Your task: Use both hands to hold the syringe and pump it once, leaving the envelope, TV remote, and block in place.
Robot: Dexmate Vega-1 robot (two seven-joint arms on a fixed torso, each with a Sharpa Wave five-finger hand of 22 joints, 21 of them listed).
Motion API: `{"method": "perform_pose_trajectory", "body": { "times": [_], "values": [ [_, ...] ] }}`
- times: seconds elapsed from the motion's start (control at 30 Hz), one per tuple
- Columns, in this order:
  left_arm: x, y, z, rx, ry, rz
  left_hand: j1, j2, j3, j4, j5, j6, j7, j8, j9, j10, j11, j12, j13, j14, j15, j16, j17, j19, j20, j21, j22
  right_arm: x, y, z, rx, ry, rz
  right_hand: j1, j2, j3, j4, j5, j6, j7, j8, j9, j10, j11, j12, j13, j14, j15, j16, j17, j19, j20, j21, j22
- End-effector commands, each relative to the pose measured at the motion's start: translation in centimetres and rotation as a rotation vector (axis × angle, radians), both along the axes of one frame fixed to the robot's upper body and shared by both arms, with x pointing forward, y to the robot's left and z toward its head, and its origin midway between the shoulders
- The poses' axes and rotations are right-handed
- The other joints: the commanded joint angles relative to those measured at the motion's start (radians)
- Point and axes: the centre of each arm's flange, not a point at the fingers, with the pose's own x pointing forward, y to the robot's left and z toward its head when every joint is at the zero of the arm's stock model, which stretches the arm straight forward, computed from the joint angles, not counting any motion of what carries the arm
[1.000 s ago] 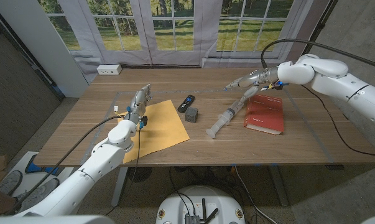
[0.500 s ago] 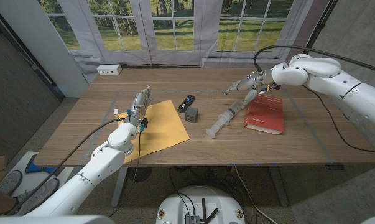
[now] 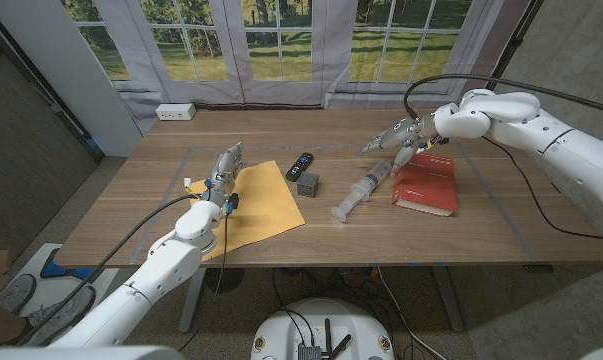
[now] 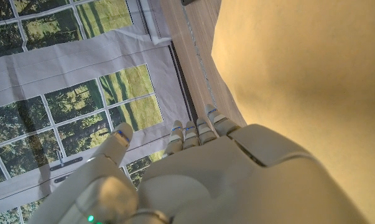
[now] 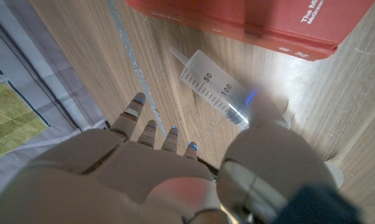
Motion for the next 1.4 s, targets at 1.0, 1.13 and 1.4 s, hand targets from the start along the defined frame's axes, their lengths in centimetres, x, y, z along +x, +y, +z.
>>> {"method": "perform_pose_trajectory", "body": {
  "times": [1.0,1.13,1.4],
  "values": [
    [-0.2,0.1,-1.5,-0.033,0.042,0.017,-0.016,0.071,0.006,0.012,0.004,0.012,0.003,0.006,0.003,0.011,0.002,0.006,0.002,0.006,0.001,0.003,0.002,0.012,0.001,-0.003,0.004,3.4,1.2,-3.0,-0.066,0.068,0.020,0.067,-0.026,0.009,0.011,-0.010,0.022,-0.001,0.051,0.014,0.064,-0.012,0.035,0.019,0.009,0.001,0.025,0.013,0.024,0.009,0.007,0.001],
    [-0.2,0.1,-1.7,-0.036,0.045,0.019,-0.016,0.071,0.007,0.013,0.004,0.013,0.003,0.005,0.003,0.011,0.002,0.005,0.002,0.006,0.000,0.003,0.002,0.012,0.001,-0.003,0.004,3.7,1.2,-3.2,-0.074,0.068,0.018,0.070,-0.025,0.009,0.012,-0.010,0.030,-0.001,0.055,0.015,0.065,-0.012,0.035,0.020,0.011,0.000,0.027,0.014,0.026,0.007,0.007,0.001],
    [-0.3,0.1,-1.9,-0.041,0.043,0.016,-0.018,0.071,0.008,0.015,0.004,0.013,0.003,0.005,0.003,0.013,0.000,0.005,0.002,0.007,0.000,0.003,0.002,0.012,0.001,-0.004,0.004,4.1,1.3,-3.5,-0.072,0.066,0.018,0.080,-0.023,0.009,0.015,-0.010,0.059,-0.001,0.071,0.017,0.098,-0.019,0.046,0.023,0.023,-0.011,0.037,0.020,0.039,0.002,0.009,0.001]
  ]
}}
